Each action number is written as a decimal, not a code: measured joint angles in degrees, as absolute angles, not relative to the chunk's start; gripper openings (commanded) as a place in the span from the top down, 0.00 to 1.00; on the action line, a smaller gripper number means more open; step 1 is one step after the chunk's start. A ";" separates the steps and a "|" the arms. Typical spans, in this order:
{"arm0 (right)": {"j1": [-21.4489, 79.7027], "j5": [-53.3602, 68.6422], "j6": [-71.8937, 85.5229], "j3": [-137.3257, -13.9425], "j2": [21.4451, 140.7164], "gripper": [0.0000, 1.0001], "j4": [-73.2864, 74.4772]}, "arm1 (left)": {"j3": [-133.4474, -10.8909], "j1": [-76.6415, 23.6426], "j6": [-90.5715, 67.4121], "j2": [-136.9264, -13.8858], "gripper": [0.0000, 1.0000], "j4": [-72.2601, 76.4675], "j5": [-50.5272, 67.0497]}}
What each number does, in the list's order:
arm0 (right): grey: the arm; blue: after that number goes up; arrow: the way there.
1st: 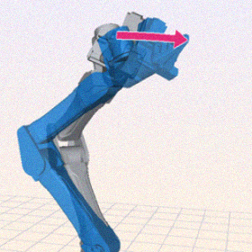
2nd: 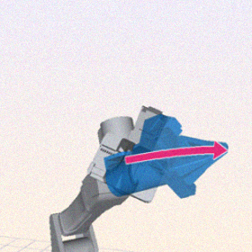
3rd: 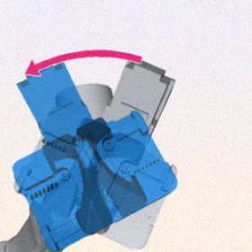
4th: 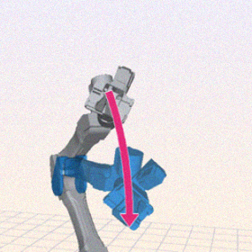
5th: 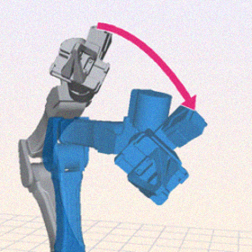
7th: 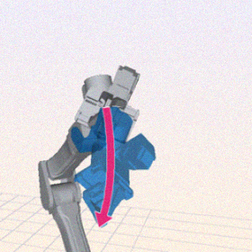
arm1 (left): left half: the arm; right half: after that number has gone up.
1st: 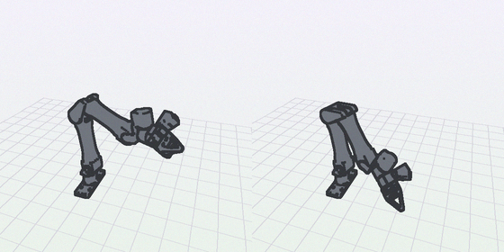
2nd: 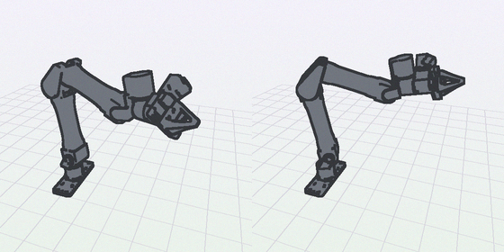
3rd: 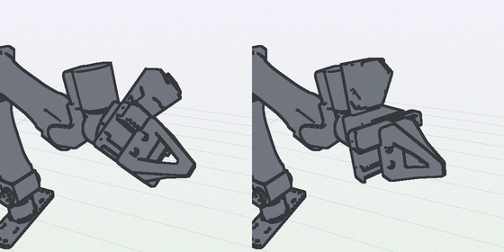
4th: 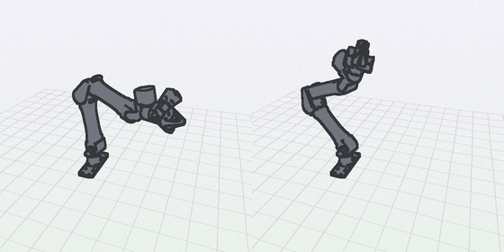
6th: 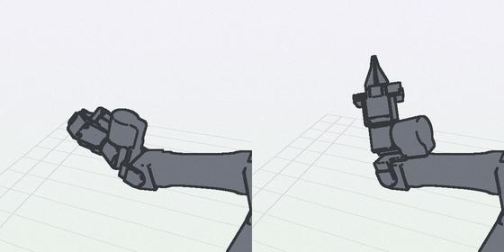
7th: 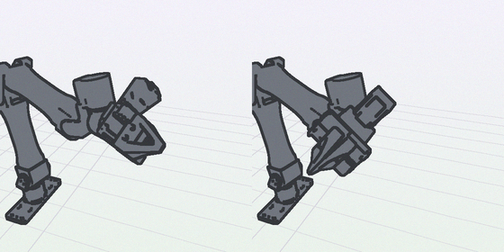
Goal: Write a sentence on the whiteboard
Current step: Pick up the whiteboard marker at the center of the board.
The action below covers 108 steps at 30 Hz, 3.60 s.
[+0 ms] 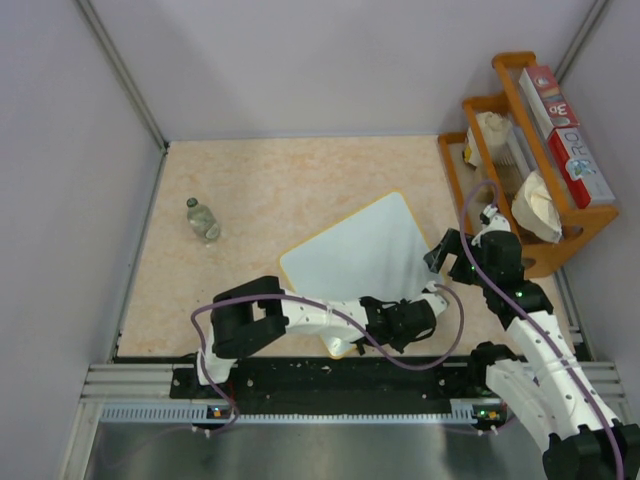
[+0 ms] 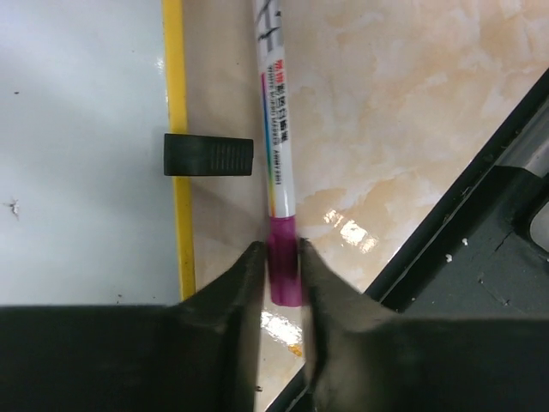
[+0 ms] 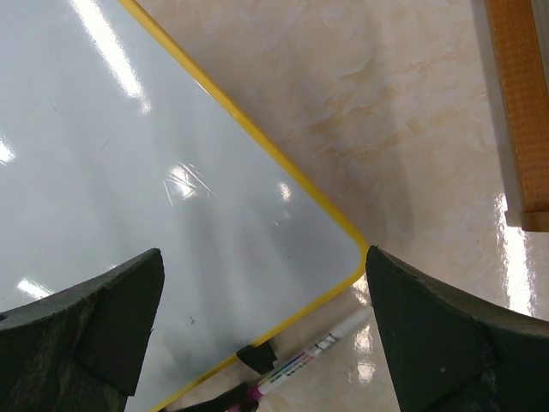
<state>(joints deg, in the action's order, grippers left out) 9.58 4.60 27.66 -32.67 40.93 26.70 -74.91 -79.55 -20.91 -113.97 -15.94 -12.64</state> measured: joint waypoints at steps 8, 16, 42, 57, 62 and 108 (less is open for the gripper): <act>9.58 4.84 27.64 -32.69 40.86 0.01 26.72 | -75.00 -79.79 -20.99 -113.91 1.00 -15.70 -11.62; 9.56 8.08 26.96 -35.66 38.81 0.01 29.34 | -73.34 -81.69 -19.92 -107.59 1.00 -16.49 -11.07; 17.37 51.62 23.64 -42.09 31.90 0.05 16.95 | -64.27 -81.36 -13.50 -60.36 1.00 -47.37 -13.69; 40.58 52.12 17.45 -45.63 48.40 0.20 12.95 | -66.52 -81.36 -10.98 -59.81 1.00 -54.52 -1.34; 43.90 52.34 15.92 -45.41 50.72 0.20 14.31 | -67.61 -81.36 -10.22 -59.77 1.00 -54.54 -0.40; 53.21 48.66 16.71 -45.91 59.90 1.00 16.47 | -75.94 -81.36 -15.18 -61.17 0.02 -60.10 -14.98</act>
